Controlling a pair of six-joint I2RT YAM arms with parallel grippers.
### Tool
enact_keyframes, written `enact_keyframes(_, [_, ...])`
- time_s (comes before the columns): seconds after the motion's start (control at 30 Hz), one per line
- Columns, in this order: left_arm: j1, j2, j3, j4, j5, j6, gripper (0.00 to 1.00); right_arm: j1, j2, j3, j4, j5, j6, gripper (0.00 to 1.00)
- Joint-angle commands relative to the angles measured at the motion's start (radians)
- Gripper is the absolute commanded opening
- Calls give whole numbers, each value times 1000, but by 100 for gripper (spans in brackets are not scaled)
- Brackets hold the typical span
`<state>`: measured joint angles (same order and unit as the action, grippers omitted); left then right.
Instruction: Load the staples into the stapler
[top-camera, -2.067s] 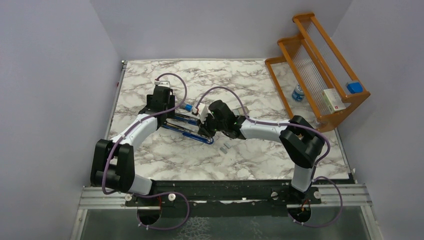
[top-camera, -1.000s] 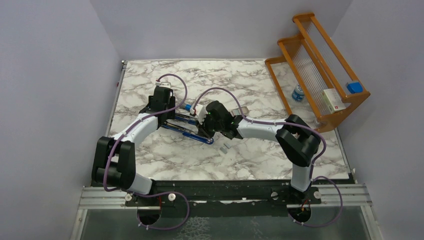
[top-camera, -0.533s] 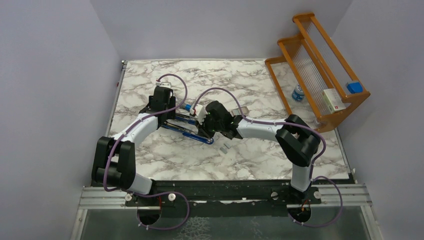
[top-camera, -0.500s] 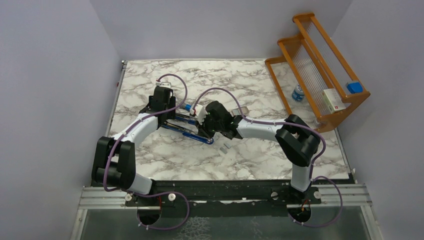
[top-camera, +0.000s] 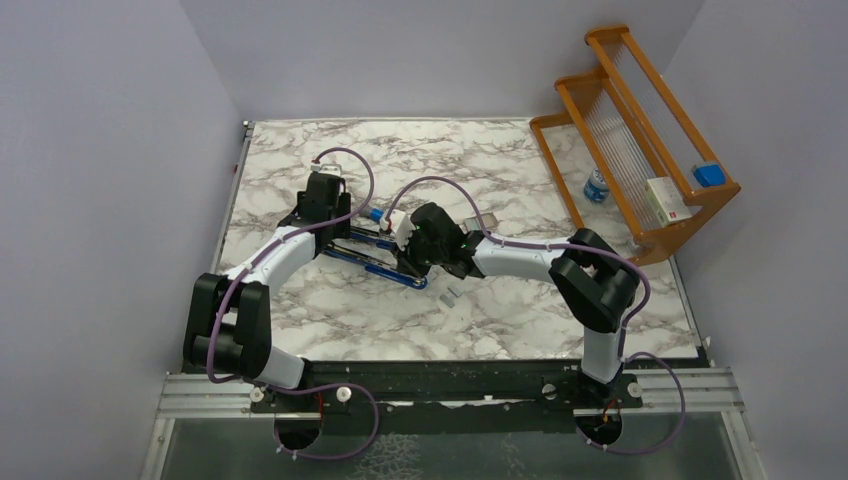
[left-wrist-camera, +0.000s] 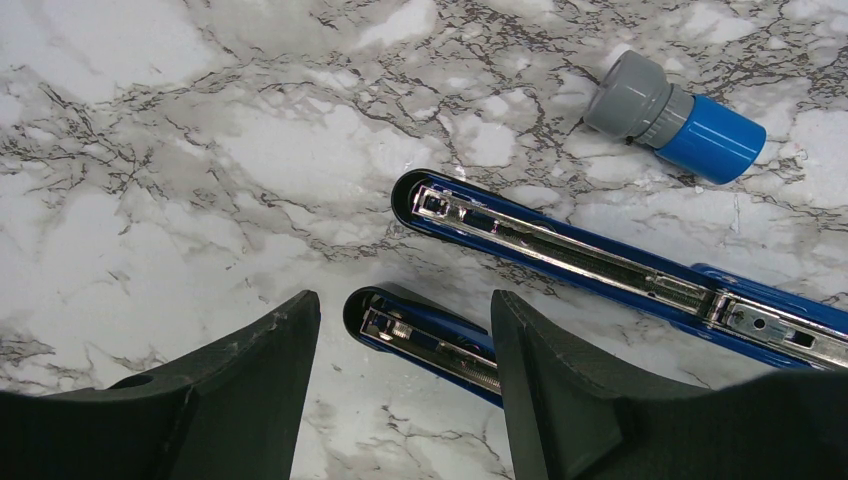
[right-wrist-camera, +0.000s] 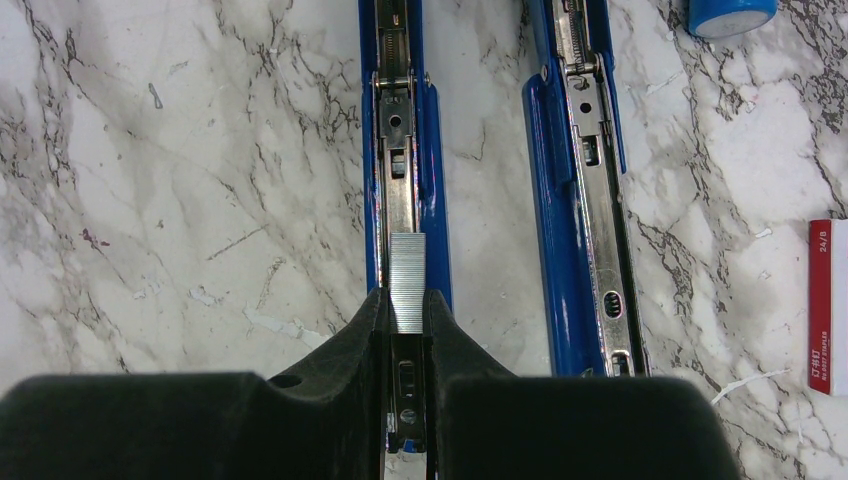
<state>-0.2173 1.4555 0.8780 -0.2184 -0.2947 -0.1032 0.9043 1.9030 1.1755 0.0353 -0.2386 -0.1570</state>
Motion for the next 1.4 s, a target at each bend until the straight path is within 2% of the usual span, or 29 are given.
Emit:
enact_keyframes(0.0, [6, -10, -6, 18, 22, 13, 66, 11, 23, 15, -42, 18, 1, 1])
enact_keyframes(0.17, [6, -11, -8, 18, 22, 14, 66, 11, 16, 17, -50, 29, 11, 1])
enact_keyframes(0.47, [6, -13, -8, 20, 26, 14, 66, 11, -64, -18, 57, -1, 7, 1])
enact_keyframes(1.37, [7, -17, -11, 24, 38, 19, 66, 20, 1, 24, -19, 15, -8, 1])
